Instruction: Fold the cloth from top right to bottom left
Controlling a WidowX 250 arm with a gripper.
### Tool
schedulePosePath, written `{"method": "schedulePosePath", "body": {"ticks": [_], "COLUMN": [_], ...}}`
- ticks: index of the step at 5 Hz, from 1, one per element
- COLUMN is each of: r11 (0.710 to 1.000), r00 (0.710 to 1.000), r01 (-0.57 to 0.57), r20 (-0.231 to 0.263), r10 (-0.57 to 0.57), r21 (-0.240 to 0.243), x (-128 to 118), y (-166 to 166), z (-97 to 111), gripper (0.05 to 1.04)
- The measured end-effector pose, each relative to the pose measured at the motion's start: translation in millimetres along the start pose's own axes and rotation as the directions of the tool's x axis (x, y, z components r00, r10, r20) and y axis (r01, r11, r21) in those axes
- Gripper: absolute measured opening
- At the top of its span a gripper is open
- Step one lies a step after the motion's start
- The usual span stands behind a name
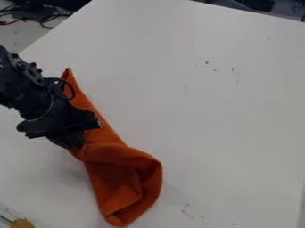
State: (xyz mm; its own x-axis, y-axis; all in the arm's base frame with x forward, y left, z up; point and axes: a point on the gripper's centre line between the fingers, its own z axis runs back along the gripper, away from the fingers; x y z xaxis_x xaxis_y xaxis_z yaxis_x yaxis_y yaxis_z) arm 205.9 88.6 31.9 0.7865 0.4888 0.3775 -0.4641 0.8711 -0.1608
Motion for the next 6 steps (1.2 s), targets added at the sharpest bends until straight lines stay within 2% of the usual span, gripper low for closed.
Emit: {"method": "schedulePosePath", "body": {"ticks": [1, 2, 3, 4, 5, 6], "r11": [1.0, 0.998, 0.991, 0.97, 0.938, 0.928], "r00": [0.999, 0.997, 0.986, 0.96, 0.917, 0.894], "r01": [0.015, 0.061, 0.129, 0.236, 0.338, 0.369], "r20": [-0.028, -0.051, -0.11, -0.168, -0.25, -0.296], "r10": [-0.015, -0.061, -0.124, -0.222, -0.311, -0.337], "r21": [-0.004, 0.009, 0.032, 0.065, 0.074, 0.057], "x": [-4, 6, 11, 29, 46, 55], "y": [0, -2, -11, -28, -54, -80], "z": [-5, -2, 3, 16, 23, 17], "gripper": [0.365, 0.671, 0.95, 1.009, 1.004, 1.001]}}
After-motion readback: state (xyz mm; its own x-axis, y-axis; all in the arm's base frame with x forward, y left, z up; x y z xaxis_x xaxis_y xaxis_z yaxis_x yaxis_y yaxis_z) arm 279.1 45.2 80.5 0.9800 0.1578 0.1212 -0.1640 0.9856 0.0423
